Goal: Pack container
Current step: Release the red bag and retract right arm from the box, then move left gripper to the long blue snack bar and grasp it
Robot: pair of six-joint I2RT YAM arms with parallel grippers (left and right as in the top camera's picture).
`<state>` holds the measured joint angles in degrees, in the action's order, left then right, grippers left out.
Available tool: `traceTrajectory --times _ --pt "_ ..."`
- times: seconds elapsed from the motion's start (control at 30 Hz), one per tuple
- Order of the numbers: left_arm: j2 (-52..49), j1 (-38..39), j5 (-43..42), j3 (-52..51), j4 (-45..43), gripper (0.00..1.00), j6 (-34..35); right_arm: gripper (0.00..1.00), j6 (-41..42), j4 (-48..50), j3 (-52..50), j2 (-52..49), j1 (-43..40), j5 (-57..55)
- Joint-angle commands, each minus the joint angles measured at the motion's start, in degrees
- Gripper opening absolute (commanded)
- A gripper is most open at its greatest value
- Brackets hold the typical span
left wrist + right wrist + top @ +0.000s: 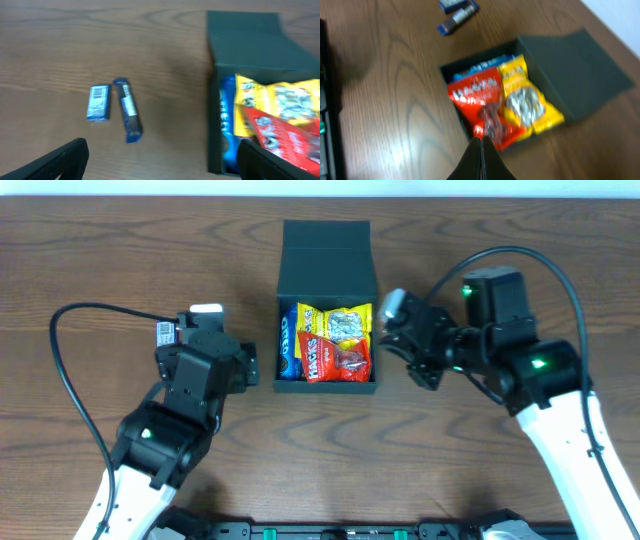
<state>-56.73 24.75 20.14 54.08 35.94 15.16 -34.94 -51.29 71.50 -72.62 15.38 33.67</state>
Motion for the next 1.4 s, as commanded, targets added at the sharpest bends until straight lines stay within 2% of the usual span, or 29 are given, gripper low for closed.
traceTrajectory --times 0.0,0.17,0.2,0.23,0.3,0.33,0.37,0.7,0.87,1.37 --pt "-1.0 -3.8 2.2 1.1 0.0 0.95 0.3 0.02 0.6 -2.1 0.1 1.3 -4.2 2.6" --pt "-3.6 -12.8 -4.7 1.1 -0.7 0.95 0.2 0.02 0.6 -4.1 0.1 1.5 -9.1 6.0" --pt "-4.4 -14.1 -5.7 1.1 -0.8 0.95 0.2 0.10 0.6 -4.3 0.1 1.5 -9.5 6.0" --pt "-5.7 -15.6 -7.0 1.1 -1.2 0.95 0.3 0.34 0.6 -4.6 0.1 1.5 -9.9 6.0" --pt "-8.0 -17.0 -8.5 1.1 -2.0 0.95 0.2 0.51 0.6 -4.8 0.1 1.5 -9.9 6.0" --pt "-9.0 -17.4 -8.8 1.1 -2.4 0.95 0.2 0.68 0.6 -4.8 0.1 1.5 -9.9 6.0" --pt "-10.3 -17.6 -8.9 1.1 -2.7 0.95 0.2 0.99 0.6 -4.8 0.1 1.5 -9.9 6.0" --pt "-22.3 -17.6 -11.9 1.1 -6.6 0.95 0.6 0.99 0.6 -4.9 0.1 1.5 -9.9 5.9" --pt "-26.6 -17.7 -11.9 1.1 -8.2 0.95 6.0 0.99 0.6 -4.9 0.1 1.5 -9.9 5.6" --pt "-38.3 -18.3 -12.7 1.1 -13.8 1.00 10.2 0.99 0.6 -4.9 0.1 1.5 -9.9 5.6"
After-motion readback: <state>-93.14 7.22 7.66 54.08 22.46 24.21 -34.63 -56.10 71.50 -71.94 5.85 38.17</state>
